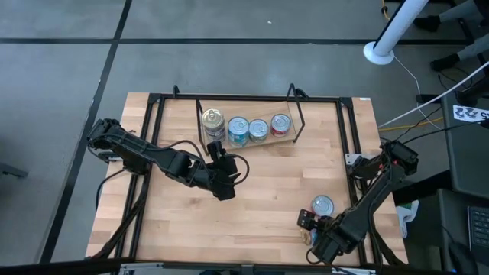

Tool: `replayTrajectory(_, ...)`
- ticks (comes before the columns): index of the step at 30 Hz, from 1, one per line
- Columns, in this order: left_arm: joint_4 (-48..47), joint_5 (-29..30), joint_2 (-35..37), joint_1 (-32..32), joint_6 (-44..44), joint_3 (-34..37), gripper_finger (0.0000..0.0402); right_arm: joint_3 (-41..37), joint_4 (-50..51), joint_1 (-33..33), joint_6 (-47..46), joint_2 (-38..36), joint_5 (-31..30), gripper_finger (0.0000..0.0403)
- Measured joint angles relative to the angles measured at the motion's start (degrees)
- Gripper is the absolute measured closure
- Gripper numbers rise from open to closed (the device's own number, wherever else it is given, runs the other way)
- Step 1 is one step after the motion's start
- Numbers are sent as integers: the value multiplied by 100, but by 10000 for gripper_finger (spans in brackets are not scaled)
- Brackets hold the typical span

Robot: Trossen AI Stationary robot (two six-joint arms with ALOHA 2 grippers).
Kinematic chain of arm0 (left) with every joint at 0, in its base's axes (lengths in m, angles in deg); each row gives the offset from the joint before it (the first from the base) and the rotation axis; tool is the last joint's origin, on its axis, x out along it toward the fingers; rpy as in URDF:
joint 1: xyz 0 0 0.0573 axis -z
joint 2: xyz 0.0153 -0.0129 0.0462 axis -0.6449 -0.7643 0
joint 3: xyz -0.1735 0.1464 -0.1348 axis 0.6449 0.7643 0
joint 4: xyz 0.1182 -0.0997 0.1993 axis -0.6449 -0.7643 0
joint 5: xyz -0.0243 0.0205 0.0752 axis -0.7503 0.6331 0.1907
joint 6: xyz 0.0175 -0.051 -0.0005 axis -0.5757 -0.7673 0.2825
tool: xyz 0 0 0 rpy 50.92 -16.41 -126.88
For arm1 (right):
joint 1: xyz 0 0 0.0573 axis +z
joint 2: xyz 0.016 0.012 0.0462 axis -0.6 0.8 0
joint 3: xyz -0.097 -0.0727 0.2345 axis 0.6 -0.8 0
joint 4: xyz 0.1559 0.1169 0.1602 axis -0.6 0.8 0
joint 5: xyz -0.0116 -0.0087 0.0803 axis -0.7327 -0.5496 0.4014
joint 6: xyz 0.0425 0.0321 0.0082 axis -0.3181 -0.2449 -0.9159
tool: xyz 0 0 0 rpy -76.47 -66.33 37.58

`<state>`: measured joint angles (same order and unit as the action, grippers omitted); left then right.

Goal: Stack canned seafood by type on shelf
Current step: Stack the blue pink tuna can on top of the other blue tuna cans on the shelf

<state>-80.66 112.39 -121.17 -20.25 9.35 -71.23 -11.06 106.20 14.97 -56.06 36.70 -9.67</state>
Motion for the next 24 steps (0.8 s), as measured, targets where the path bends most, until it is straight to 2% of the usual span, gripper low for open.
replayTrajectory(8, 0, 0, 0, 0, -1, 0, 130, 0, 99, 272, 4, -2, -32, 127)
replayTrajectory(12, 0, 0, 0, 2, 0, 0, 130, 0, 28, 371, 64, -2, -310, 127)
replayTrajectory(24, 0, 0, 0, 108, 0, 0, 130, -166, -179, 369, 170, 13, -504, 127)
